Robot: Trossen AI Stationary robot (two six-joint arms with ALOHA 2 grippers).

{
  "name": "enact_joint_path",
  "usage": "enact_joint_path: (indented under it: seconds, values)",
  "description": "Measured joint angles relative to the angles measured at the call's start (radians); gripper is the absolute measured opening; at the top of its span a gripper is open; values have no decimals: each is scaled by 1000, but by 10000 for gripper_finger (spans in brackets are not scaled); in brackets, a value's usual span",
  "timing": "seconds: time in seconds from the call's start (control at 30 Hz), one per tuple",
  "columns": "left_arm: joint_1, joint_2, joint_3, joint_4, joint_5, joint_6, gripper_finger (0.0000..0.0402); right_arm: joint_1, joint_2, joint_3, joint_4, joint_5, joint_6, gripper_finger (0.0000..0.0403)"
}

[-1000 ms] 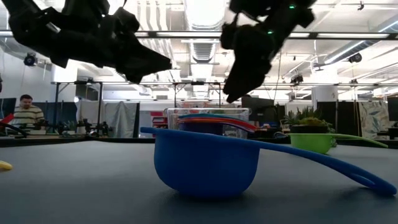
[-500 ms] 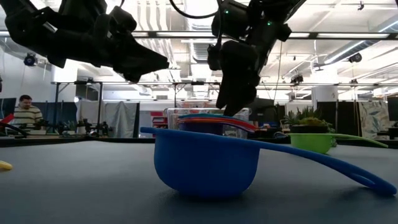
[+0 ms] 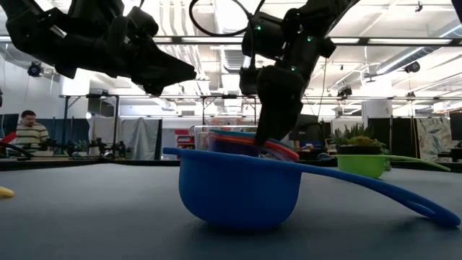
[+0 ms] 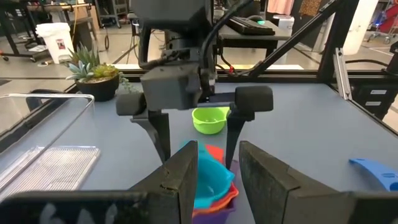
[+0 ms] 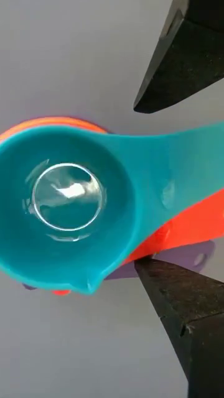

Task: Nest measuring cups in basket
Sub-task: Adjust the stacked measuring cups

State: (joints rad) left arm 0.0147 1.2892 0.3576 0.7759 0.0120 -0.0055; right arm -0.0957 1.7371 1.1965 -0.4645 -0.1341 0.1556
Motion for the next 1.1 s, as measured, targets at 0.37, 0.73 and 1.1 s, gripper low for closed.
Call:
enact_joint_path:
  seconds: [0.37,0.73,1.1]
  values:
    - [0,0,0,-4,0,0,100,19,-9,27,-2,-10,67,390]
    - [-1,0,1,-71,63,-3,100,54,-5,42,5,-22,135,390]
    - [-23,36,21,-223,236,-8,100,56,-5,42,14,3,134,390]
